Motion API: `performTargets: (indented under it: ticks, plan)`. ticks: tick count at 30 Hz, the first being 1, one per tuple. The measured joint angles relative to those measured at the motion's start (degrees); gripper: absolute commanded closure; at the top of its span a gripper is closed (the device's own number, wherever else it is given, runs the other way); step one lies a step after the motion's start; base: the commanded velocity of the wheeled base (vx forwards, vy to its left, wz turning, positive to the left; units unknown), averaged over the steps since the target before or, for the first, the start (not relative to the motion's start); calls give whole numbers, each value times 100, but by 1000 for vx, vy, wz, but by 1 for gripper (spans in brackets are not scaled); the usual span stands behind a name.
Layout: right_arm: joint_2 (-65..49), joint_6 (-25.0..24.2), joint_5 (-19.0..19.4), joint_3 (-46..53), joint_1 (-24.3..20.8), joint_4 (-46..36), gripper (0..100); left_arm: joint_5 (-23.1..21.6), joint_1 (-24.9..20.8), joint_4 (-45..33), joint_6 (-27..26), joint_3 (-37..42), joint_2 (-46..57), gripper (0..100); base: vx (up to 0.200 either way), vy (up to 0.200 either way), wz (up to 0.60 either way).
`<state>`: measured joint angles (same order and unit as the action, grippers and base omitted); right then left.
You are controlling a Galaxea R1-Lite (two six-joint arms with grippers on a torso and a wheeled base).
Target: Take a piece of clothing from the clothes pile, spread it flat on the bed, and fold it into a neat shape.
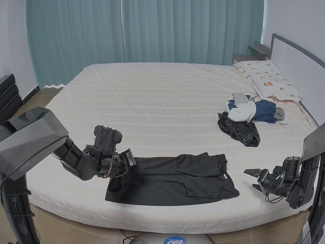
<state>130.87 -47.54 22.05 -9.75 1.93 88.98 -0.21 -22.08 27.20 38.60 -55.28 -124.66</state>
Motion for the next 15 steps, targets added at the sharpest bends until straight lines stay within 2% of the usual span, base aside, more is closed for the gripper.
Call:
performTargets:
  ticks: [10, 15]
  plan:
    - [-5, 0, -2, 33, -15, 0, 0, 78, -503, -1124, 196, -929, -4, 100, 0, -200, 0]
    - [-20, 2, -2, 59, -20, 0, 0, 83, -761, -1497, 462, -1481, -113, 100, 0, -200, 0]
